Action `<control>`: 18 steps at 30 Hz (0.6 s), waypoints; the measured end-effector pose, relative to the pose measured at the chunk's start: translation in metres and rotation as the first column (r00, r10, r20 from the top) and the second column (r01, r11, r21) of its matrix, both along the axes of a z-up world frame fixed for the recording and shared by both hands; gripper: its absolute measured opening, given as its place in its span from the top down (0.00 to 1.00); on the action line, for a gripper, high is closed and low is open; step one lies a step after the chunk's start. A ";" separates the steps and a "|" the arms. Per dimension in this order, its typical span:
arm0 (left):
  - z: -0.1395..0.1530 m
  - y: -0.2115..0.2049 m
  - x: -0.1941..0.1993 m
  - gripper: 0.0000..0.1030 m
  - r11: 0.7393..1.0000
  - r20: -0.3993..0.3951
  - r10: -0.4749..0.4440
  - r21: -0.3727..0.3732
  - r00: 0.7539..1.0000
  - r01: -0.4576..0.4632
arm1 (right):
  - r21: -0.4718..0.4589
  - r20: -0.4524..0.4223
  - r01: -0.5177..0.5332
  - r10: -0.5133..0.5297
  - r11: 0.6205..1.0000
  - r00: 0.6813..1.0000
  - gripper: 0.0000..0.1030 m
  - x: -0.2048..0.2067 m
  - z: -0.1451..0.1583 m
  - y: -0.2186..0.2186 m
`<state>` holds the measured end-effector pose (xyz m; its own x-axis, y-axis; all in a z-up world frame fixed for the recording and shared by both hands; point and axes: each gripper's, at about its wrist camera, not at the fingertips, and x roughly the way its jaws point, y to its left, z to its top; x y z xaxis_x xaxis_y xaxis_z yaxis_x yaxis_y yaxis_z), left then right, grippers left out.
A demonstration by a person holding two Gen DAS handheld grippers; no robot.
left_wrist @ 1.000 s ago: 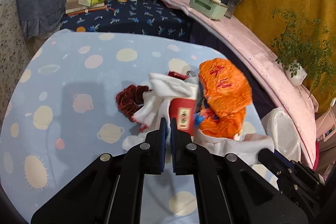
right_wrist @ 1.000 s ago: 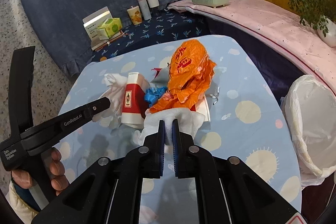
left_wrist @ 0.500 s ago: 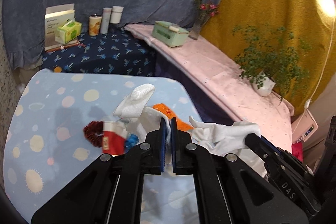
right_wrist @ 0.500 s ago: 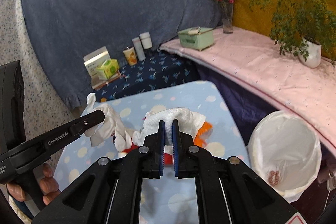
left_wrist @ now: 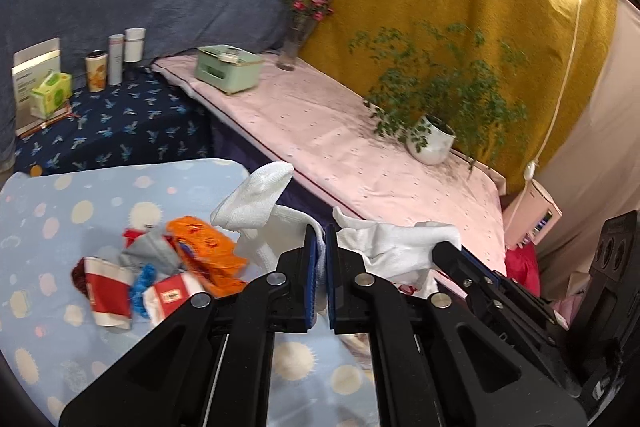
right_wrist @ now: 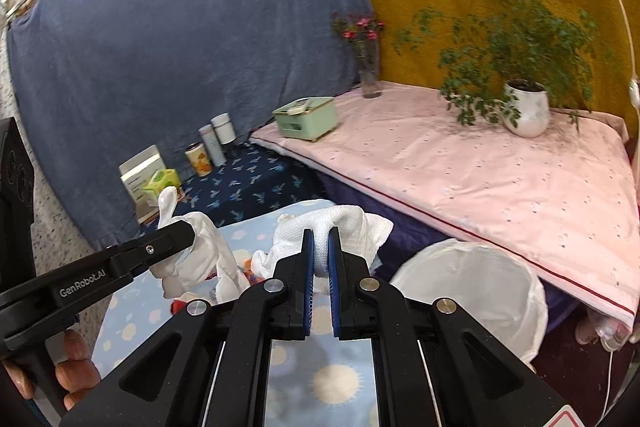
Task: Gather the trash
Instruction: 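Carry the sock over the bin and open the left tool while the right tool releases the napkin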
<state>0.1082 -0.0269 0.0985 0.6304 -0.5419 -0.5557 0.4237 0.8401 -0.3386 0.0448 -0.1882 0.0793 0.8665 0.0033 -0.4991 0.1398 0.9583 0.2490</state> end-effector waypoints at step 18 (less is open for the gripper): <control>-0.035 -0.118 -0.002 0.96 0.980 -0.060 -0.191 0.051 0.980 0.194 | 0.048 -0.094 0.181 -0.176 0.982 0.980 0.94 -0.016 -0.046 -0.098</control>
<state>0.1060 -0.1447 0.0636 0.4852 -0.6168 -0.6198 0.5611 0.7632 -0.3203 0.0289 -0.2860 0.0332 0.8080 -0.1177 -0.5773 0.3315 0.9009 0.2802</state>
